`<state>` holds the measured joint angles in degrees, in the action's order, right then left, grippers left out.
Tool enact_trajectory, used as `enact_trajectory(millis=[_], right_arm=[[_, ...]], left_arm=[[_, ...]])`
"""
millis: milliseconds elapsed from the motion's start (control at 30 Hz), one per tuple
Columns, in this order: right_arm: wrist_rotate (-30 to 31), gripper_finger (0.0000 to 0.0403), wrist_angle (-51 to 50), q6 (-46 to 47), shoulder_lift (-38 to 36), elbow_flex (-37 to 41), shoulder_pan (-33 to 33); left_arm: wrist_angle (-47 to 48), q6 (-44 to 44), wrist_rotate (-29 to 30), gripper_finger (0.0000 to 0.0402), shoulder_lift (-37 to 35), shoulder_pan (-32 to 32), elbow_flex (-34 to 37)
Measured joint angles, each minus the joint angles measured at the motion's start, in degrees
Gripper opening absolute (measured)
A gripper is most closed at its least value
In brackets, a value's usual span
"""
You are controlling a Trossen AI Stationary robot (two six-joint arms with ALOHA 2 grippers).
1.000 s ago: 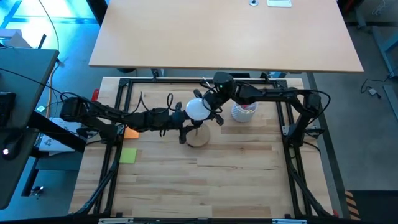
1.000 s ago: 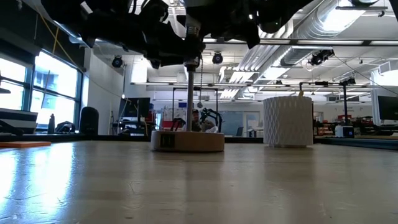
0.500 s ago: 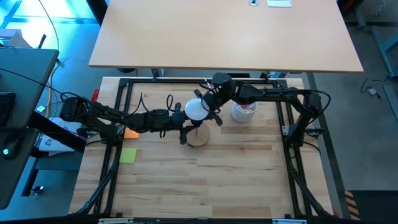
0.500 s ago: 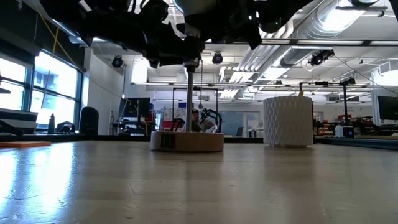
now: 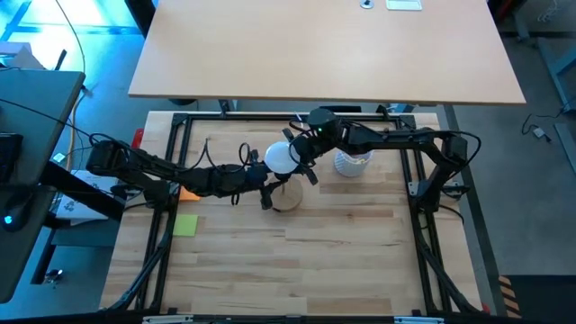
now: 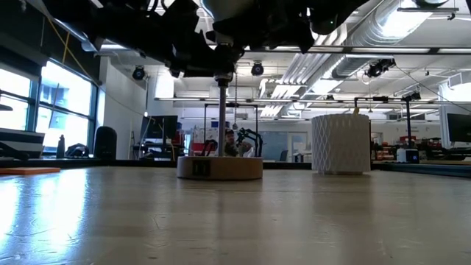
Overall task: Screw lightbulb
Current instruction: Insert the light bulb into the brown lamp
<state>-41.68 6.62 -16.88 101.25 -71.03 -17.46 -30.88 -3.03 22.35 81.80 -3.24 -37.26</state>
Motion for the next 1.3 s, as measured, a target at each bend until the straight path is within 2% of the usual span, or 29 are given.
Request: enact_trajectory(millis=[200, 467, 667, 800, 1133, 1200, 1300], right_arm=[[8.29, 0.0134, 10.74, 7.00, -0.13, 5.20, 1.69], [25.76, 0.0133, 12.13, 10.14, -0.20, 5.47, 5.97], [36.49, 0.0133, 13.72, 18.90, -0.12, 5.47, 7.66], [39.25, 0.0133, 14.67, 24.40, 0.00, 5.49, 8.03], [43.15, 0.0133, 14.66, 21.87, 0.00, 5.49, 9.91], [43.14, 0.0133, 14.63, 21.69, 0.00, 5.49, 9.91], [44.22, 0.0133, 14.43, 20.45, 0.00, 5.53, 9.72]], left_arm=[[0.16, 0.42, 4.18, 0.0159, 0.00, -0.69, 0.07], [0.13, 1.26, 14.51, 0.0159, 0.03, -3.25, 0.15], [-0.13, 1.38, 20.58, 0.0159, 0.13, -5.22, 0.15], [-0.17, 1.86, 22.28, 0.0159, 0.13, -5.45, 0.15], [0.40, 2.19, 22.69, 0.0160, 0.13, -5.91, 0.15], [1.44, 2.66, 22.52, 0.0185, 0.02, -5.93, 0.07], [5.13, 3.93, 22.90, 0.0245, -2.07, -5.93, -0.15]])
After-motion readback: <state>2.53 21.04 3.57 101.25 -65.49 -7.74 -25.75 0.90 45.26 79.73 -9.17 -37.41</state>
